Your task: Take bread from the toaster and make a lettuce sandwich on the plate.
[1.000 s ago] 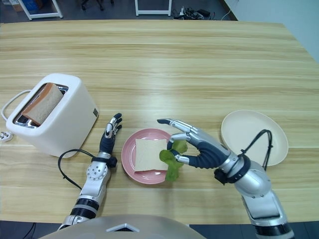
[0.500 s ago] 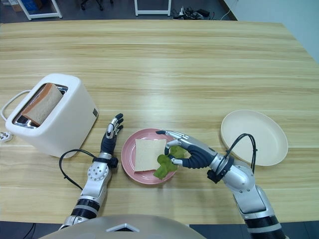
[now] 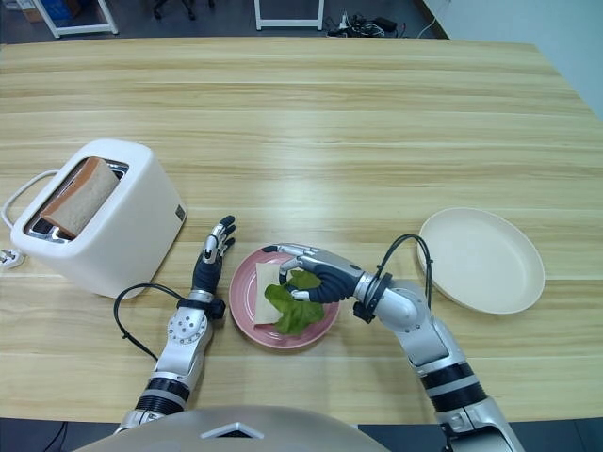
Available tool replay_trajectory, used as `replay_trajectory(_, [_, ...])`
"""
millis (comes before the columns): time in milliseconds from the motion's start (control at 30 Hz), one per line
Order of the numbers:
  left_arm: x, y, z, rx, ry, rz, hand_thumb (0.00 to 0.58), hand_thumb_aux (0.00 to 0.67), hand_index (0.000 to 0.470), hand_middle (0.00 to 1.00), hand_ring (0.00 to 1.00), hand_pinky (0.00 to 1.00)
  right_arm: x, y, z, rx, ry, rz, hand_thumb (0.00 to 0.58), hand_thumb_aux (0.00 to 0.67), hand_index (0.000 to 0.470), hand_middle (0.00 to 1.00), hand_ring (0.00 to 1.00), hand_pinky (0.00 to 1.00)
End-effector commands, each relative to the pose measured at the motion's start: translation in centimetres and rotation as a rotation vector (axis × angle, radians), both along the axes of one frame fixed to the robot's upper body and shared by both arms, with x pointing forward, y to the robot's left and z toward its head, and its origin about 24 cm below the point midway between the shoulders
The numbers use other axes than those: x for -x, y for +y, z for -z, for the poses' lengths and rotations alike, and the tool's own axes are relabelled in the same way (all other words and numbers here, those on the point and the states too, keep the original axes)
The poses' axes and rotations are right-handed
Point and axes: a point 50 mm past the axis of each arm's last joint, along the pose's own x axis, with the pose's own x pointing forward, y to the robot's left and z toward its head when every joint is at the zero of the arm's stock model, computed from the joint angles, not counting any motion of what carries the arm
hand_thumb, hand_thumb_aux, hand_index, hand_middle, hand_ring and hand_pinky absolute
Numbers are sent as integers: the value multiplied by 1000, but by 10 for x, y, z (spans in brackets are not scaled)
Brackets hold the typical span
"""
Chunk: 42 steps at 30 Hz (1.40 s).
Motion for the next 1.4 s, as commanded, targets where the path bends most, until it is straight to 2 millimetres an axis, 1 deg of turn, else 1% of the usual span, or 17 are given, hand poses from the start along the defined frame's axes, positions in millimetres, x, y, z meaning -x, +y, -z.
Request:
replay_trajectory(33, [12, -3, 20, -15, 112, 14, 0, 0, 0, 0, 0, 0, -8, 11, 2, 15, -15, -23, 580, 670, 470, 0, 0, 0])
replay_trajectory(300, [14, -4, 21, -19, 118, 15, 0, 0, 0, 0, 0, 0, -26, 19, 8, 42, -48, 16, 580, 670, 470, 0, 0, 0])
replay_trajectory(500, [16, -4, 21, -21, 121, 18, 0, 0, 0, 0, 0, 0, -31, 21, 14, 78, -78, 48, 580, 670, 470, 0, 0, 0])
replay_trajectory(533, [16, -5, 21, -21, 122, 19, 0, 0, 0, 0, 0, 0, -31, 20, 14, 83, -88, 59, 578, 633, 444, 0, 0, 0])
replay_trajectory(567, [16, -5, 22, -21, 123, 20, 0, 0, 0, 0, 0, 0, -31, 20, 14, 85, -97, 65, 452, 355, 249, 0, 0, 0])
replay_trajectory(600, [17, -5, 22, -22, 124, 20, 0, 0, 0, 0, 0, 0, -31, 20, 13, 87, -103, 66, 0, 0, 0, 0, 0, 0])
replay_trajectory(800, [17, -4, 22, -24, 124, 21, 0, 0, 0, 0, 0, 0, -23, 9, 9, 133, -144, 72, 0, 0, 0, 0, 0, 0])
replay_trajectory(933, [14, -1, 16, -51, 86, 16, 0, 0, 0, 0, 0, 0, -27, -12, -21, 31, -196, 156, 0, 0, 0, 0, 0, 0])
replay_trajectory(1000, [13, 3, -9, -138, -51, 6, 0, 0, 0, 0, 0, 0, -35, -26, -45, -140, -223, 278, 0, 0, 0, 0, 0, 0])
replay_trajectory(1033, [13, 5, -31, -188, -160, 4, 0, 0, 0, 0, 0, 0, -39, -33, -54, -250, -219, 346, 0, 0, 0, 0, 0, 0])
replay_trajectory(1067, [16, 7, -57, -223, -274, -3, 0, 0, 0, 0, 0, 0, -42, -40, -61, -369, -201, 416, 0, 0, 0, 0, 0, 0])
replay_trajectory(1100, [20, 10, -93, -266, -413, -16, 0, 0, 0, 0, 0, 0, -44, -48, -63, -490, -164, 494, 0, 0, 0, 0, 0, 0])
replay_trajectory(1167, [40, 24, -165, -485, -725, -85, 0, 0, 0, 0, 0, 0, -46, -63, -55, -625, -98, 632, 0, 0, 0, 0, 0, 0])
replay_trajectory(1200, [49, 34, -190, -641, -841, -148, 0, 0, 0, 0, 0, 0, -45, -67, -47, -654, -65, 683, 0, 0, 0, 0, 0, 0])
replay_trajectory(1233, [55, 45, -207, -750, -902, -207, 0, 0, 0, 0, 0, 0, -44, -69, -39, -666, -41, 717, 0, 0, 0, 0, 0, 0])
replay_trajectory(1300, [50, 77, -216, -957, -868, -328, 0, 0, 0, 0, 0, 0, -39, -70, -26, -679, -7, 760, 0, 0, 0, 0, 0, 0])
replay_trajectory(1400, [40, 130, -203, -1256, -617, -510, 0, 0, 0, 0, 0, 0, -34, -69, -16, -683, 15, 788, 0, 0, 0, 0, 0, 0])
